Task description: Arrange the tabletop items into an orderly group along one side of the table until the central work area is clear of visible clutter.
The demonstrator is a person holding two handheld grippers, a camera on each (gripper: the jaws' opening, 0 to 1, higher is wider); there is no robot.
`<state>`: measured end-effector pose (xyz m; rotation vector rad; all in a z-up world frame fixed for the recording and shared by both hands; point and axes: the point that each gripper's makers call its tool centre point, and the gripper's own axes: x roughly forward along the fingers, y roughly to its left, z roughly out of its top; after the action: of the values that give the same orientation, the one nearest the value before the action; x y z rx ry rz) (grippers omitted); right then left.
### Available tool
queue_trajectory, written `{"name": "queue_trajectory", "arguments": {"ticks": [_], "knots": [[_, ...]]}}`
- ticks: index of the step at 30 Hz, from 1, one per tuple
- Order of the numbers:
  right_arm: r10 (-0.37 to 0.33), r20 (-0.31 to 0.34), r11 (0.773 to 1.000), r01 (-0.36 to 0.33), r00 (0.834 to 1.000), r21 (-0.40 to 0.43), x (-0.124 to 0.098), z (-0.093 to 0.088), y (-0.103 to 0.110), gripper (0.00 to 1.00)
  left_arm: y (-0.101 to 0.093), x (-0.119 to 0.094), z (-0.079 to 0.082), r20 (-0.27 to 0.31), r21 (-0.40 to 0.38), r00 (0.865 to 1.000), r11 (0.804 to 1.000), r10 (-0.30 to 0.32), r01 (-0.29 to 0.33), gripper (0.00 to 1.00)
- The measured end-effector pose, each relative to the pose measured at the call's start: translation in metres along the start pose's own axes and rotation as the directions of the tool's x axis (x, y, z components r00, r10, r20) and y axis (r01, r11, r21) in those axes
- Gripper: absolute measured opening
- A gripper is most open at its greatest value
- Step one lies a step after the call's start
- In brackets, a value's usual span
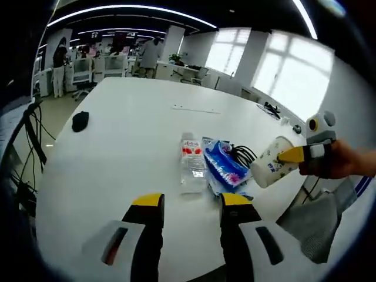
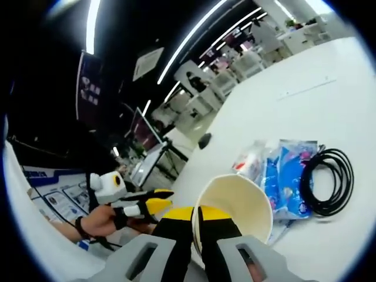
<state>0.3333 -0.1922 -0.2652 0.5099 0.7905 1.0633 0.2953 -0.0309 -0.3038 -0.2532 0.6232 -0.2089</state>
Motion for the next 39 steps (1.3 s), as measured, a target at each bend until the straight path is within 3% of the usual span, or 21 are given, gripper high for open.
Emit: {"name": "queue_trajectory", "arguments": {"ticks": [6, 13, 19, 24, 33, 39], "knots": [[-0.020, -0.031, 1.000, 0.019, 0.999, -0.025, 0.010, 0.011, -0.003, 0.00, 0.018, -0.002, 0.006, 0.028, -0.028, 0.999, 0.999, 0.025, -0.024, 0.37], [-0.044, -0.039, 0.998, 0.042, 0.998, -0.047, 0.033, 0.037, -0.011, 0.00, 0.033, -0.006, 0.004, 0.042, -0.044, 0.998, 0.998, 0.043, -0.041, 0.39], [-0.068, -0.071, 0.994, 0.062, 0.995, -0.085, 0.065, 0.062, -0.020, 0.00, 0.042, -0.010, 0.007, 0.049, -0.051, 0.998, 0.998, 0.051, -0.048, 0.40], [-0.075, -0.052, 0.995, 0.071, 0.996, -0.075, 0.099, 0.088, -0.027, 0.00, 0.052, -0.015, 0.010, 0.055, -0.052, 0.997, 0.998, 0.050, -0.047, 0.41], [-0.093, -0.110, 0.991, 0.082, 0.990, -0.105, 0.163, 0.108, -0.033, 0.00, 0.043, -0.016, 0.006, 0.026, -0.015, 0.999, 1.000, 0.018, -0.018, 0.41], [-0.102, -0.147, 0.988, 0.083, 0.984, -0.130, 0.189, 0.113, -0.037, 0.00, 0.033, -0.014, 0.002, 0.021, -0.020, 1.000, 1.000, 0.004, -0.004, 0.41]]}}
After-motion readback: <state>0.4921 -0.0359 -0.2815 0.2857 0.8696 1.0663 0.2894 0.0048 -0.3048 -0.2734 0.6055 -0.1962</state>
